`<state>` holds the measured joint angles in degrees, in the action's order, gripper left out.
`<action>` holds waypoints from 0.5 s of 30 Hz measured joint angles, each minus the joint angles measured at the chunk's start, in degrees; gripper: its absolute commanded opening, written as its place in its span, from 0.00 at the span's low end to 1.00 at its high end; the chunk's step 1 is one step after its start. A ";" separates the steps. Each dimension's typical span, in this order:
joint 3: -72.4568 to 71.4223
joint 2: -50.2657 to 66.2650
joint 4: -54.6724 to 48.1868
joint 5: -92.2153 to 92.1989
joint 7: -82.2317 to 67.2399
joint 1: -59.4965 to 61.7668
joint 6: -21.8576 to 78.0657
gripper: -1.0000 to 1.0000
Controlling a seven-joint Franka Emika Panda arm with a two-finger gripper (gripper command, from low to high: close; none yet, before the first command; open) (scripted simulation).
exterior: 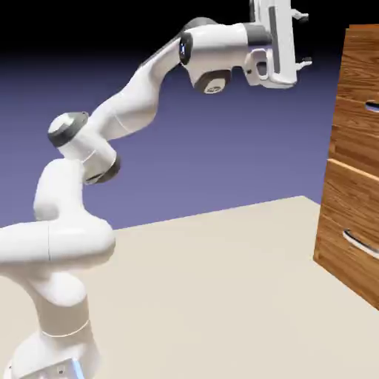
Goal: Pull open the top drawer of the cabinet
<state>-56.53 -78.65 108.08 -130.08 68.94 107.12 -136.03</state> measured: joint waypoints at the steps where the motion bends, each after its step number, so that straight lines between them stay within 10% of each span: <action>1: -1.08 -0.88 -1.01 -2.49 0.51 2.07 0.73 0.50; 15: -11.27 -8.19 -18.29 -24.73 6.75 25.08 3.65 0.50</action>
<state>-67.80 -86.84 89.79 -154.81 75.69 132.21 -132.38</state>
